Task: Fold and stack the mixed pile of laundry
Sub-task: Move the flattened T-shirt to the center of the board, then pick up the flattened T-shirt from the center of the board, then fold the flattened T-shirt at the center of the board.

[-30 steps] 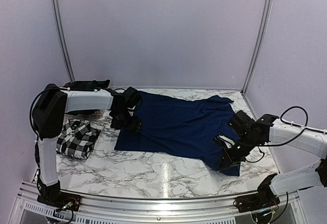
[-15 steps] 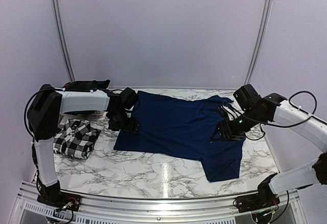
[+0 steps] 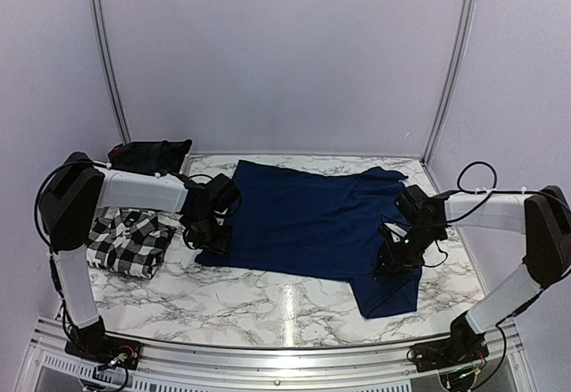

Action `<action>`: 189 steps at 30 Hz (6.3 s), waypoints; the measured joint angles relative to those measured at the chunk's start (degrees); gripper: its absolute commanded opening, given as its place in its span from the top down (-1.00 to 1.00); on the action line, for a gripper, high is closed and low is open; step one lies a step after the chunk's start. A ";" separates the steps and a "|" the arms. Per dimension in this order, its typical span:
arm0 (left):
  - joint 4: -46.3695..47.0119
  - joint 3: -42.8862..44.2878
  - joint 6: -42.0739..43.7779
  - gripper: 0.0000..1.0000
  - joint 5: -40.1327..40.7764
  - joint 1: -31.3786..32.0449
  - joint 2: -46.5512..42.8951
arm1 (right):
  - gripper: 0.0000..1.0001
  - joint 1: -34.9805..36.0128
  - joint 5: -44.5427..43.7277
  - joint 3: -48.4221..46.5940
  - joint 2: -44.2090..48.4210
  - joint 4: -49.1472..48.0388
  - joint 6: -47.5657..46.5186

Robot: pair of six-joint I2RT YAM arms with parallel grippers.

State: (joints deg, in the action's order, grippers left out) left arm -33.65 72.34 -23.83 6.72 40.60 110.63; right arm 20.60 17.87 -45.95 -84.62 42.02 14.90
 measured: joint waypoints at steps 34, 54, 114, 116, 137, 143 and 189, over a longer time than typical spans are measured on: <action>-2.89 -0.87 -10.21 -0.78 -2.60 -0.37 -11.45 | -0.04 -2.27 7.28 -6.01 5.29 10.03 3.52; 0.48 13.55 -4.13 -0.76 -0.90 -6.73 9.25 | -0.07 -2.58 7.61 10.29 8.68 -3.10 5.29; -2.51 48.98 6.05 -0.75 -6.60 -18.95 25.86 | 1.00 -11.10 -11.67 -73.55 -56.22 1.03 -13.22; -2.80 50.14 6.56 -0.66 -5.95 -19.04 26.67 | 1.00 -11.52 -11.82 -73.92 -56.22 1.55 -13.11; -7.17 55.82 8.63 -0.48 -1.44 -20.35 34.23 | 1.00 -16.59 -4.57 -75.82 -56.22 4.76 -10.16; -7.06 60.76 7.43 -0.15 -3.23 -21.18 38.10 | 1.00 -16.59 -3.96 -75.82 -56.52 4.79 -10.16; 4.66 32.65 9.62 1.00 -14.25 -22.27 15.82 | 1.00 -19.61 5.62 -53.42 -34.88 3.80 -9.64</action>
State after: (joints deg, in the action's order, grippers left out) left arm -28.99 104.99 -14.22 -7.53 18.33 126.45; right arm 0.99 23.49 -99.37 -119.50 45.82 5.26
